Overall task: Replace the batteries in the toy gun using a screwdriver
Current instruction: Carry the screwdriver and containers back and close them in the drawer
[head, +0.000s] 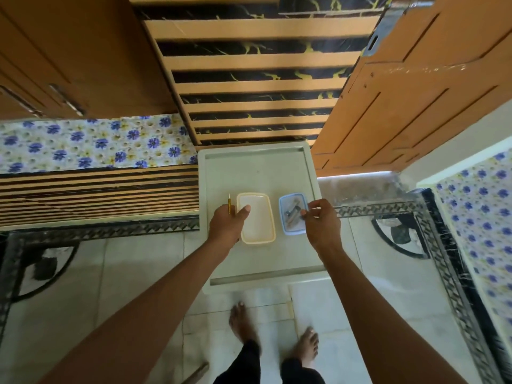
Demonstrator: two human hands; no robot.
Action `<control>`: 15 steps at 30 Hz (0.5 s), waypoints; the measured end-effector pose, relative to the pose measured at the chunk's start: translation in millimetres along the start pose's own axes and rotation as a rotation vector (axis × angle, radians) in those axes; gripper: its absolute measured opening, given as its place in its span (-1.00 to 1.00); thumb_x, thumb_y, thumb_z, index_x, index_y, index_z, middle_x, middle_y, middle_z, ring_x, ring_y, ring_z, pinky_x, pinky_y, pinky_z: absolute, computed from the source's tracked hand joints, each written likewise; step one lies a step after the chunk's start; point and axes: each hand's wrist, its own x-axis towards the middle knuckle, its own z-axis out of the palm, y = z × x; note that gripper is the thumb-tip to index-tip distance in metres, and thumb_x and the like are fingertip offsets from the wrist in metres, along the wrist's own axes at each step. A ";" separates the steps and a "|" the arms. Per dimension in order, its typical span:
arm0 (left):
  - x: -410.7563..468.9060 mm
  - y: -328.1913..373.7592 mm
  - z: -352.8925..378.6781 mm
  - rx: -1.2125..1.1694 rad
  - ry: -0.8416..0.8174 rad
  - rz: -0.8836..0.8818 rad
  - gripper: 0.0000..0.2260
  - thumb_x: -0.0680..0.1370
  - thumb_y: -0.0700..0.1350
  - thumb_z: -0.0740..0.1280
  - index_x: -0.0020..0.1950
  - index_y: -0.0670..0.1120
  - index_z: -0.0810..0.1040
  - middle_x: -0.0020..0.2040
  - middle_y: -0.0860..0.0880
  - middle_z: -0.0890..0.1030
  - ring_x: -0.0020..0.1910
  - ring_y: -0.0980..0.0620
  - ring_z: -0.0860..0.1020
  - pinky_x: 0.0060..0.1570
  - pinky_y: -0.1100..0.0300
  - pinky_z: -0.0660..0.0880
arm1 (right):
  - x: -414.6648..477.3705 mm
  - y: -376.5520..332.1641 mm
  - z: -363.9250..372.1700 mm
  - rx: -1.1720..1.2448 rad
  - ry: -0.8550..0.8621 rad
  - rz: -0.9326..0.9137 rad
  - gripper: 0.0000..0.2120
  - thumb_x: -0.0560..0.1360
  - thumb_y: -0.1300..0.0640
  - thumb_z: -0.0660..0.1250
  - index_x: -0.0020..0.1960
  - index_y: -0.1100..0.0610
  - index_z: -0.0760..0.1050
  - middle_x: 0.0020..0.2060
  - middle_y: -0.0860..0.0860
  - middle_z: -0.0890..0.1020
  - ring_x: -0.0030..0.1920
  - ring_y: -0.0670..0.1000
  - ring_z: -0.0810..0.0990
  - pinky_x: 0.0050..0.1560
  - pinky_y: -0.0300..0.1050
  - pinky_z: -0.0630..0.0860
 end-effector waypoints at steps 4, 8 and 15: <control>-2.8 -1.4 -2.3 0.093 0.052 0.087 -0.67 0.62 0.13 0.39 0.14 -0.12 0.52 0.07 -0.14 0.62 0.04 -0.18 0.64 0.05 -0.19 0.66 | 0.8 2.0 2.5 -0.059 0.009 -0.003 -0.83 0.63 0.21 0.37 0.20 0.21 0.50 -0.04 0.05 0.63 -0.06 0.02 0.57 -0.29 -0.40 0.35; 1.2 -3.1 -9.6 0.183 0.138 0.125 -0.65 0.75 -0.01 0.13 0.27 -0.26 0.51 0.19 -0.28 0.56 0.07 -0.18 0.56 -0.03 0.05 0.44 | 5.0 1.9 4.3 -0.081 0.015 -0.011 -0.78 0.63 0.19 0.37 0.23 0.23 0.51 0.07 0.16 0.69 -0.02 0.05 0.61 -0.10 -0.23 0.45; 1.3 -5.7 -24.0 0.469 0.187 0.202 -0.77 0.68 -0.28 0.20 0.32 -0.28 0.49 0.32 -0.28 0.42 0.21 -0.23 0.50 0.02 0.11 0.35 | 8.4 7.6 5.0 -0.063 0.032 -0.020 -0.76 0.58 0.12 0.44 0.17 0.22 0.53 0.06 0.16 0.69 0.08 0.14 0.67 0.07 -0.07 0.57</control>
